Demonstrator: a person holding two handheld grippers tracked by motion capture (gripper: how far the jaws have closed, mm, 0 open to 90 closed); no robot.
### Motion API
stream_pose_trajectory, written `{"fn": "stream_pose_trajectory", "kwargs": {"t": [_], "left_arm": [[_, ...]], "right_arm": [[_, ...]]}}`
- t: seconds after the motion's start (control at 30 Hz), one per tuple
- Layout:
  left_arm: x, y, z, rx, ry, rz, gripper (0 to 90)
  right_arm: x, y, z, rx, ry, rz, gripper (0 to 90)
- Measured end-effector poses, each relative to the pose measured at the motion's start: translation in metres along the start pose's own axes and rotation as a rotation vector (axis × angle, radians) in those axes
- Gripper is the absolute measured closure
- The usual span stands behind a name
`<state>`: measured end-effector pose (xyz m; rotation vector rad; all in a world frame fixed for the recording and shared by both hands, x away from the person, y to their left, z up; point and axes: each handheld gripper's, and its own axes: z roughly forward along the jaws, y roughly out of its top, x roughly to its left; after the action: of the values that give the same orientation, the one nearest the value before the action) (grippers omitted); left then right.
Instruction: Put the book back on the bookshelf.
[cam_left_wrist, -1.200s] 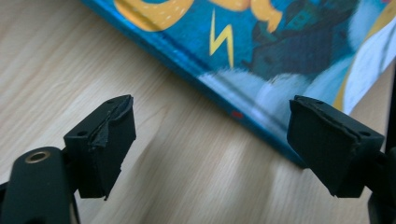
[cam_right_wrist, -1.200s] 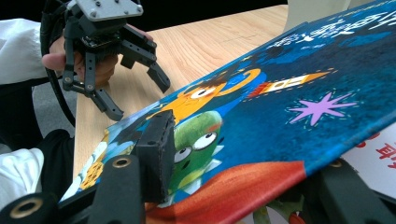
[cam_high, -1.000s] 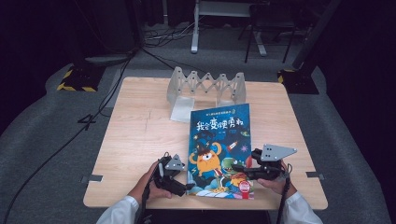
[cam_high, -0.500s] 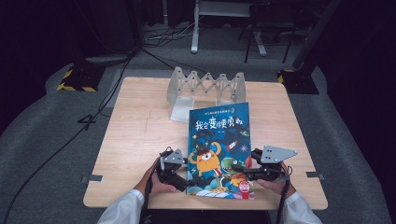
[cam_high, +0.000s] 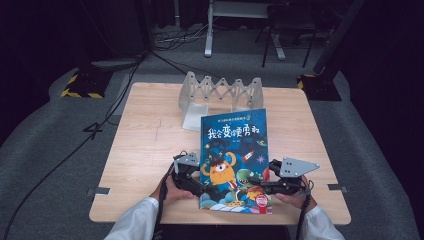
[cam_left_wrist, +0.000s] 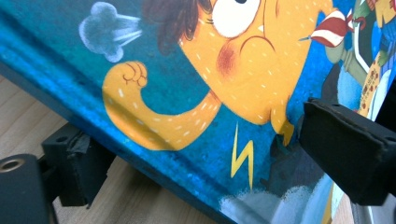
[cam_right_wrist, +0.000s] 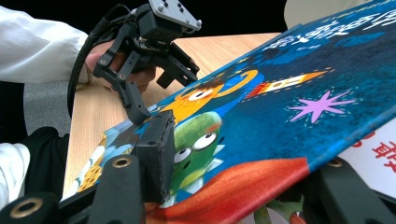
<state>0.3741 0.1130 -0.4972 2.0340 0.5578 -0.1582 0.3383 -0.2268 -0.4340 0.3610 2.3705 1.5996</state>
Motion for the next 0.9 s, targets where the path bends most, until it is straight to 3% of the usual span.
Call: {"fn": "stream_pose_trajectory", "kwargs": {"t": [0.03,0.1,0.2,0.27,0.5,0.63,0.83,0.9], "left_arm": [[0.001,-0.001,-0.002,-0.015,-0.009,-0.015,13.7],[0.001,-0.003,-0.006,-0.035,-0.011,-0.006,19.9],[-0.003,-0.003,-0.011,-0.050,0.016,0.019,26.1],[-0.009,-0.002,-0.021,-0.106,0.049,0.040,34.2],[-0.023,0.005,-0.031,-0.160,0.124,0.109,37.4],[-0.030,0.011,-0.036,-0.195,0.122,0.154,50.0],[-0.047,0.026,-0.031,-0.217,0.142,0.240,53.4],[-0.050,0.027,-0.031,-0.236,0.128,0.259,57.2]], "right_arm": [[-0.001,0.000,0.000,-0.002,0.004,0.003,50.1],[-0.003,-0.001,-0.001,0.004,0.025,0.008,50.8],[-0.004,-0.003,-0.002,0.016,0.032,0.015,51.4],[-0.006,-0.004,-0.003,0.025,0.027,0.018,52.0],[-0.006,-0.005,-0.005,0.020,0.025,0.024,56.1],[-0.008,-0.012,-0.009,0.018,0.014,0.038,57.6],[-0.007,-0.015,-0.010,0.023,-0.002,0.037,56.3],[-0.006,-0.015,-0.010,0.027,-0.010,0.033,55.4]]}}
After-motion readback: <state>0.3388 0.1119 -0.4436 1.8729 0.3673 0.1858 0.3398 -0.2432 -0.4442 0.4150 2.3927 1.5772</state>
